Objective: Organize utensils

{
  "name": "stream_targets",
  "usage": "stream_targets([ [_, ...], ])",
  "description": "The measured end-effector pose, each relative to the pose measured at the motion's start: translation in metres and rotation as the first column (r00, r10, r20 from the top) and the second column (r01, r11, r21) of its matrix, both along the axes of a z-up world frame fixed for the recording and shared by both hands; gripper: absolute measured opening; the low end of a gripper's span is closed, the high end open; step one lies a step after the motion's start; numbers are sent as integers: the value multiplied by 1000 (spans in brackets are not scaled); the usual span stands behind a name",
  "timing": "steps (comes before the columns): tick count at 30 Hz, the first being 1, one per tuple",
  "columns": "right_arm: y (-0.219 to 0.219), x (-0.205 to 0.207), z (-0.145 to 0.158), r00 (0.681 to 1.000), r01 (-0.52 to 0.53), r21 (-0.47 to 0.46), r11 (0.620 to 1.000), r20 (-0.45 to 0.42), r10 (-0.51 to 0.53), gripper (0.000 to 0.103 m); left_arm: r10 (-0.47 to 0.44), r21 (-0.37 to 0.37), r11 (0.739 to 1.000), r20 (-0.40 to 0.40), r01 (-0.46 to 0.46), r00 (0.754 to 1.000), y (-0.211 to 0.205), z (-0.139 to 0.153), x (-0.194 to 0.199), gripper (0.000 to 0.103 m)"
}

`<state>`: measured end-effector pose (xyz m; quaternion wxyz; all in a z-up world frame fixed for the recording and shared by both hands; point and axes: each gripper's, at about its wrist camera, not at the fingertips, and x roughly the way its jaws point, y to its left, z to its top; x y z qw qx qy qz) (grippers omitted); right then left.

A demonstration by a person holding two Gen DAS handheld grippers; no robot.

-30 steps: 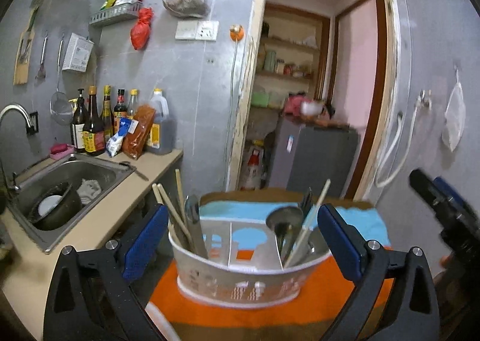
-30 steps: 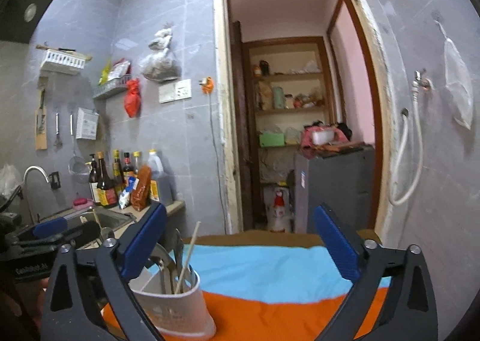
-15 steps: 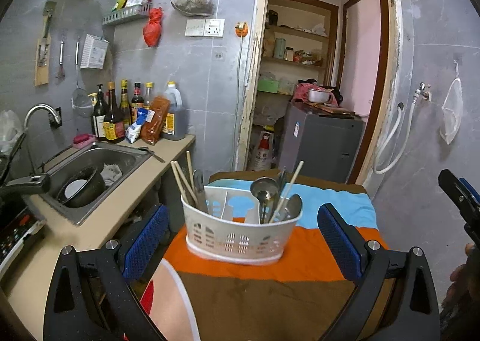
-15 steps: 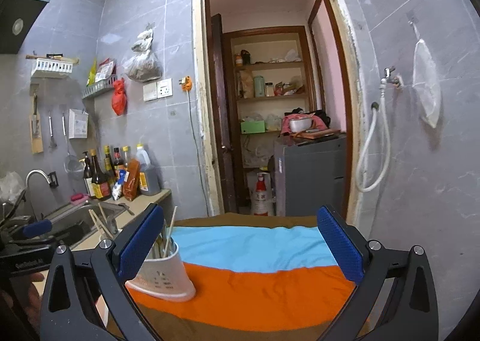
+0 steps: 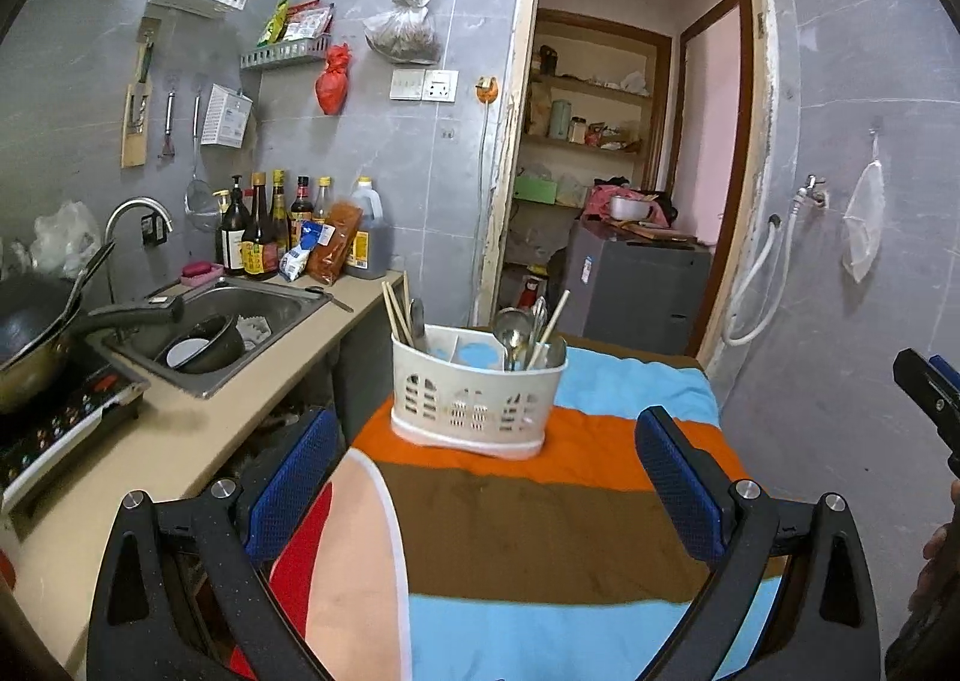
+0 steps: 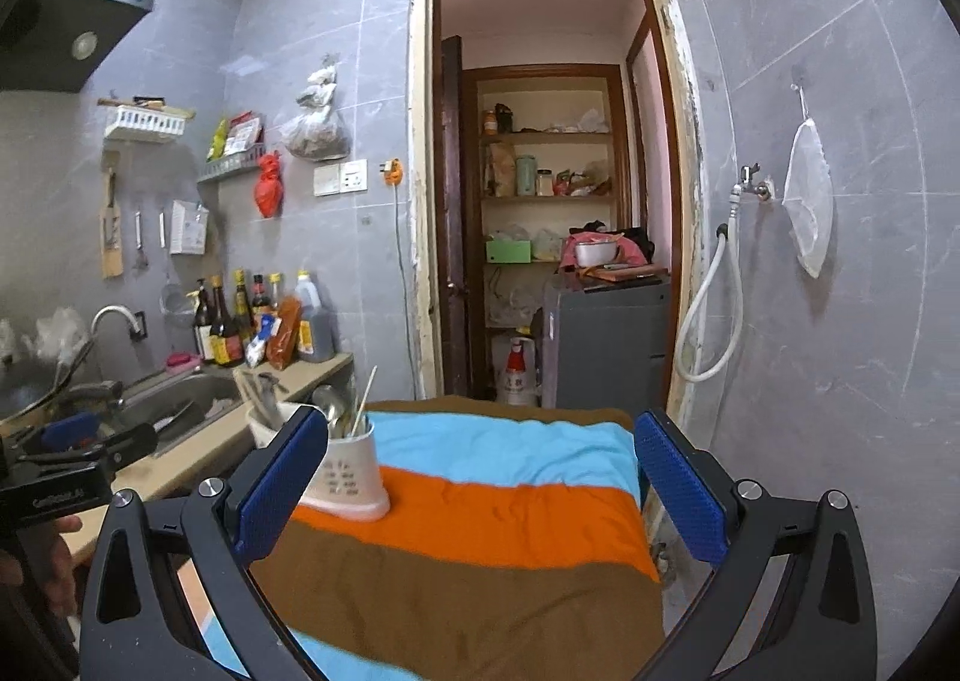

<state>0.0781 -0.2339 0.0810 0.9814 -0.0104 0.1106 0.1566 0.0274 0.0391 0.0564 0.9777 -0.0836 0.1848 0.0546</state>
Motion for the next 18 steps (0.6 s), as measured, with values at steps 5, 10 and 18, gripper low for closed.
stream_targets([
  [5,-4,-36,-15,1000,-9,-4,1000,-6,9,103,6,-1,1000,34,-6,999,-2,-7,-38,98],
  [10,-5,-57,-25,1000,-6,14,1000,-17,6,103,16,11,1000,39,-17,999,-1,-12,-64,98],
  [18,1,-67,-33,1000,-3,10,1000,-27,3,103,6,44,999,41,-8,999,-6,-13,-72,98],
])
